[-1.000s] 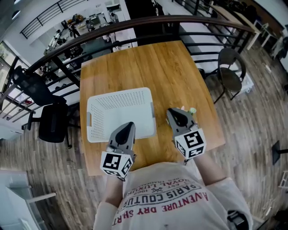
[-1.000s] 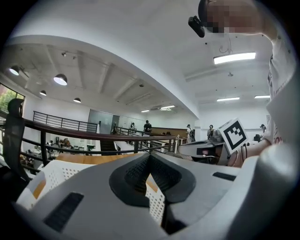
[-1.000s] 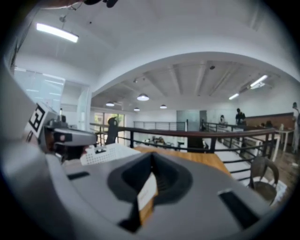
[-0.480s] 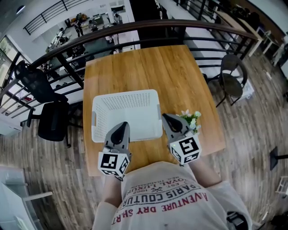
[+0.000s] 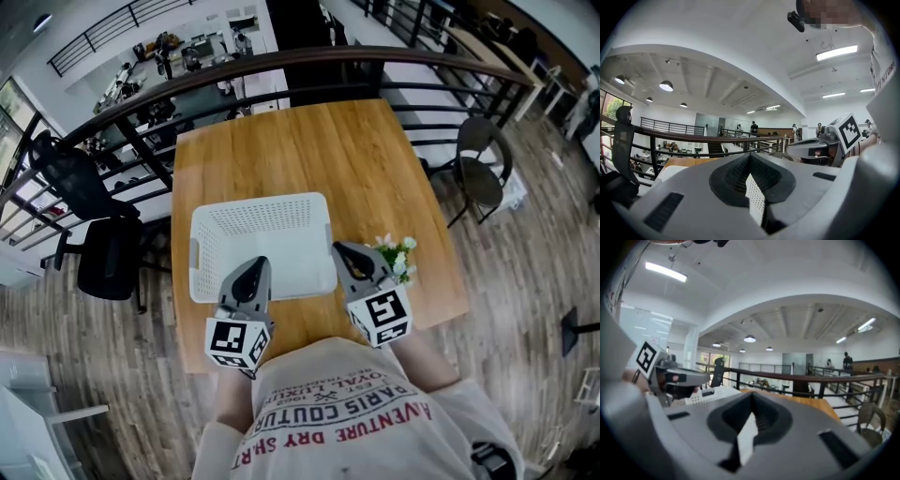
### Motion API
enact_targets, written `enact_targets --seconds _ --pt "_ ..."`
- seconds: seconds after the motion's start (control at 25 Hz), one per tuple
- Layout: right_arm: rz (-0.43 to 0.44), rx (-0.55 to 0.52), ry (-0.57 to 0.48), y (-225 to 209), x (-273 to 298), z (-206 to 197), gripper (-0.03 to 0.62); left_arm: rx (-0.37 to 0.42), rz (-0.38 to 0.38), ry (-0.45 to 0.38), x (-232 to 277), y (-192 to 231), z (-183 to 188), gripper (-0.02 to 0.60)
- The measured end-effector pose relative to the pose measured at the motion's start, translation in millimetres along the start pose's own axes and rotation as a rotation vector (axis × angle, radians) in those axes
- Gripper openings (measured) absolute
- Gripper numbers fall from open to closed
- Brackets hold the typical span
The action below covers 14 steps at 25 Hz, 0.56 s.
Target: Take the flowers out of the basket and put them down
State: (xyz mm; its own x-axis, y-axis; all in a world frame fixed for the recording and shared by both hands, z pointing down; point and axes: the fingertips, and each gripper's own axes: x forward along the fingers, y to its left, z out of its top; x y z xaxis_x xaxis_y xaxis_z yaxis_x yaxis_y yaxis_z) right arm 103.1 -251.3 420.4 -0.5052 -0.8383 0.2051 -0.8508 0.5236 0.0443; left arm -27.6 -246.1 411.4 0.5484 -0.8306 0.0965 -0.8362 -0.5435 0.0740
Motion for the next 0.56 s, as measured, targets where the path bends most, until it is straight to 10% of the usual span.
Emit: enact_targets --seconds 0.56 --pt "0.018 0.003 0.004 2.2 -7.7 3.7 0.031 0.002 0.011 0.013 -6.4 -4.3 5.6 0.015"
